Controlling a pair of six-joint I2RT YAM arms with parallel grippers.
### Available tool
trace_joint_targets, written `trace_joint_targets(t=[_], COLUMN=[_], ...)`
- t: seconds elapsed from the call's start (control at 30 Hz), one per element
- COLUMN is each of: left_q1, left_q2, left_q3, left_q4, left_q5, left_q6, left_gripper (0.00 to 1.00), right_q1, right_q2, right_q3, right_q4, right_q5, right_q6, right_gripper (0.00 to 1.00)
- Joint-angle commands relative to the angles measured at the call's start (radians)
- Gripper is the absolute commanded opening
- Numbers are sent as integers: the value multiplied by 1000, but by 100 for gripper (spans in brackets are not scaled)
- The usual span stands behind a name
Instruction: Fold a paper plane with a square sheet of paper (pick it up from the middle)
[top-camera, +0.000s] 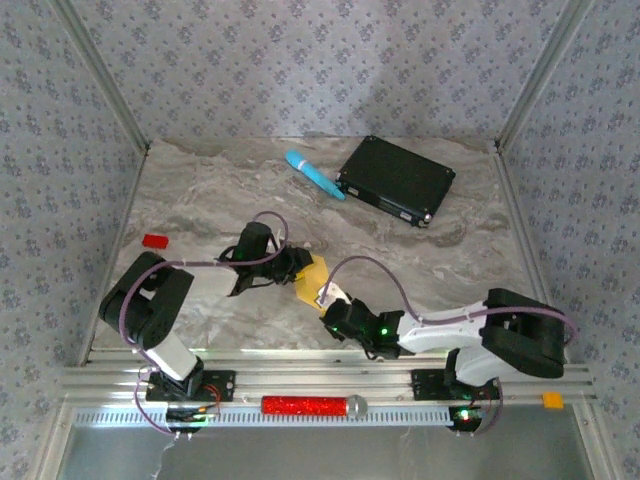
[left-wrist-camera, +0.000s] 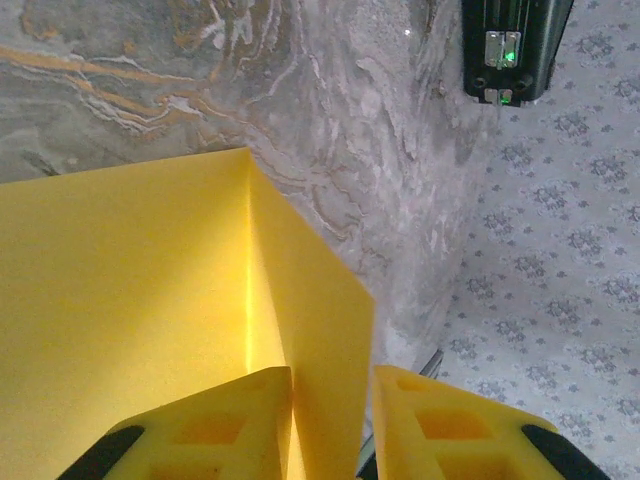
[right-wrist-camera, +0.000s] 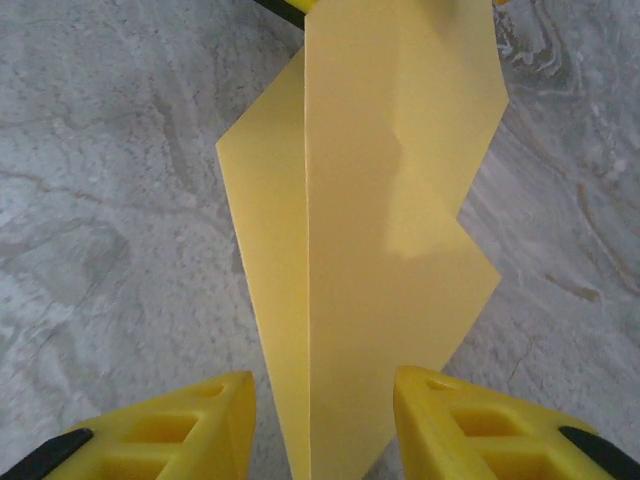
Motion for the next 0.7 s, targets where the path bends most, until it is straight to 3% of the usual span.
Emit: trace_joint_targets(t=[0.0,0.3,0.67], left_q1=[-6,-5,-5], left_q2=[-32,-25,-17], left_q3=[31,32,38], left_q4=[8,20,18], left_q5=[28,36,38], left_q6=[21,17,16], left_gripper=[28,28,28], right_q1=[7,4,-7], right_q2=[44,124,131], right_q3=[30,34,-13], right_q4=[63,76,167], right_q5=[115,114,85], right_q6=[-62,-64,-27], right_gripper=[42,38,24])
